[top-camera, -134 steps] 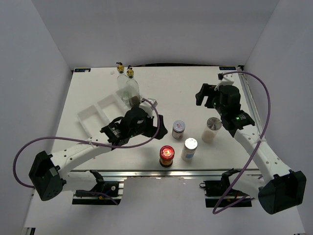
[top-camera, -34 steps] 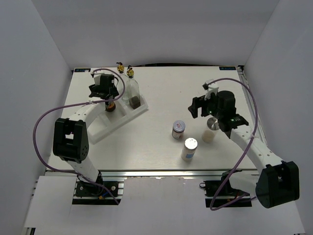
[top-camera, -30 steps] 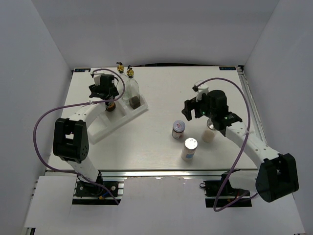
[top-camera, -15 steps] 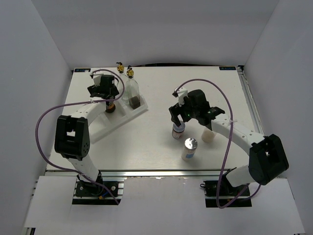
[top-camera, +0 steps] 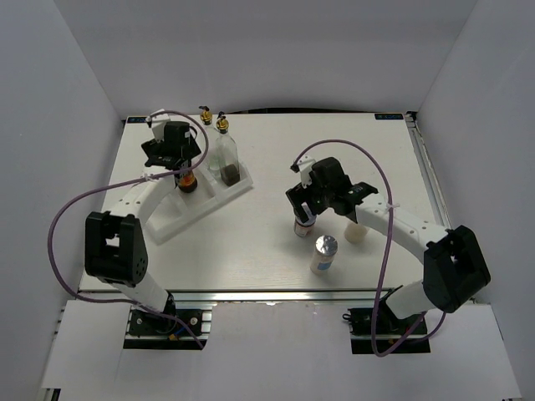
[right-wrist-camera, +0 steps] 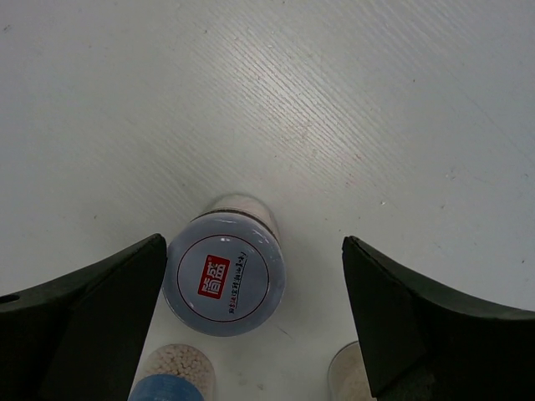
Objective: Organize the condiment bottles
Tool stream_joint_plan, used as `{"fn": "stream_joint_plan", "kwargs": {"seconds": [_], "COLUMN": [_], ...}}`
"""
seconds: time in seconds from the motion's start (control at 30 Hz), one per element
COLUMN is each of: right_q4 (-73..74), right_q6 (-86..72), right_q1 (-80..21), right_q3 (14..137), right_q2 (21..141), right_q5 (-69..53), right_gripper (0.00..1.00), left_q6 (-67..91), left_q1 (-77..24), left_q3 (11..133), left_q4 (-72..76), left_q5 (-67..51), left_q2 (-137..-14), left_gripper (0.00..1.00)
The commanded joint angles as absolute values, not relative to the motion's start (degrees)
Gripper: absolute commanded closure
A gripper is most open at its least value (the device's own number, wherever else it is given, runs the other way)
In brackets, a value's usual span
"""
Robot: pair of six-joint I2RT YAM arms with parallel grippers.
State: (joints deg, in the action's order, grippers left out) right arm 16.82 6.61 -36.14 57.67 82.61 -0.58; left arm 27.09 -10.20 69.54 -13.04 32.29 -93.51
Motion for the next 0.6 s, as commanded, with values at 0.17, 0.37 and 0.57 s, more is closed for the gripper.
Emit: {"fn": "stream_joint_plan", "kwargs": {"seconds": [0.17, 0.37, 0.57], "right_q4": [21.09, 25.22, 26.72], "right_q6": [4.22, 1.32, 0.62], "right_q1": [-38.05, -38.14, -38.67], "right_q3": [60.38, 61.70, 63.98], "right_q2": [84.20, 87.97, 89.65], "right_q5": [3.16, 3.07, 4.57], "right_gripper": [0.11, 0.12, 0.42], "left_q6": [33.29, 39.45, 43.32], "left_q1": [-9.84, -9.93, -9.84], "left_q3": [69.01, 61.27, 56.43], "left_q4": [-21.18, -24.95, -29.52], "left_q5": [36.65, 38.56, 37.89], "left_q2": [-76.74, -67.43, -60.05], "left_gripper": [0.02, 0.02, 0.02]}}
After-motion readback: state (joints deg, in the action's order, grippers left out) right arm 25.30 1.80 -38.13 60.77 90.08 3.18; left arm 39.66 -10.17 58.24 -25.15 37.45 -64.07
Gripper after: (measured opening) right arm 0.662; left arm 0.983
